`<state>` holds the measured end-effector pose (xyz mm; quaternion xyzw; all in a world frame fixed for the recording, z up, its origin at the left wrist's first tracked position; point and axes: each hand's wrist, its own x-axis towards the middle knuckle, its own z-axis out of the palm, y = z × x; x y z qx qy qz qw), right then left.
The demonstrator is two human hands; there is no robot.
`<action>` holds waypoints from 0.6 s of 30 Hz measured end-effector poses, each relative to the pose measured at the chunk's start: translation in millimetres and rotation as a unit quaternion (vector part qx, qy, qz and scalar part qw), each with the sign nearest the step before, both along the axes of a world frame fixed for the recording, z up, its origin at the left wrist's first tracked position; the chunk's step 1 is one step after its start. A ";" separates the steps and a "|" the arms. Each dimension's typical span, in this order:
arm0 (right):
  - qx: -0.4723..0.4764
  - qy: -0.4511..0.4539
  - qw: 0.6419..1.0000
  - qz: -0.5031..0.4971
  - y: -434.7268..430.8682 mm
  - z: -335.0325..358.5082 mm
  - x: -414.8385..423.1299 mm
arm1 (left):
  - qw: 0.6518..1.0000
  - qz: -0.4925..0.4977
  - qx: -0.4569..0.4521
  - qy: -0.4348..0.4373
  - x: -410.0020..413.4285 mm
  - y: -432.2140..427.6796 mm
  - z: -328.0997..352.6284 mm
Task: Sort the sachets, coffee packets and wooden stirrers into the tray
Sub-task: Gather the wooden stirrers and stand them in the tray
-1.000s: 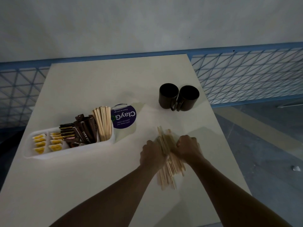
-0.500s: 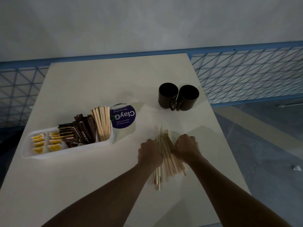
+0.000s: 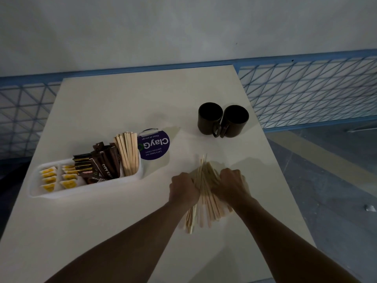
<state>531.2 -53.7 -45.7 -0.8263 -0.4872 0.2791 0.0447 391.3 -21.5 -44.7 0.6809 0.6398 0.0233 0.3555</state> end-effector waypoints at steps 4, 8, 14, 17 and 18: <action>0.021 0.016 1.000 -0.009 0.6 -2.2 3.1 | 1.000 0.010 -0.006 -0.014 -3.4 2.2 -1.9; 0.008 0.022 1.000 -0.017 3.9 -5.6 7.9 | 1.000 0.010 -0.005 -0.020 -4.4 4.0 -3.5; -0.014 0.038 0.999 -0.021 3.9 1.7 9.3 | 0.999 -0.019 0.015 0.024 0.2 3.1 -5.8; -0.020 0.046 0.998 -0.027 3.0 -1.2 9.8 | 1.000 -0.016 0.014 0.023 0.5 1.8 -8.9; -0.017 0.051 0.998 -0.029 2.9 -2.7 10.4 | 1.000 -0.016 0.009 0.022 0.4 2.0 -9.1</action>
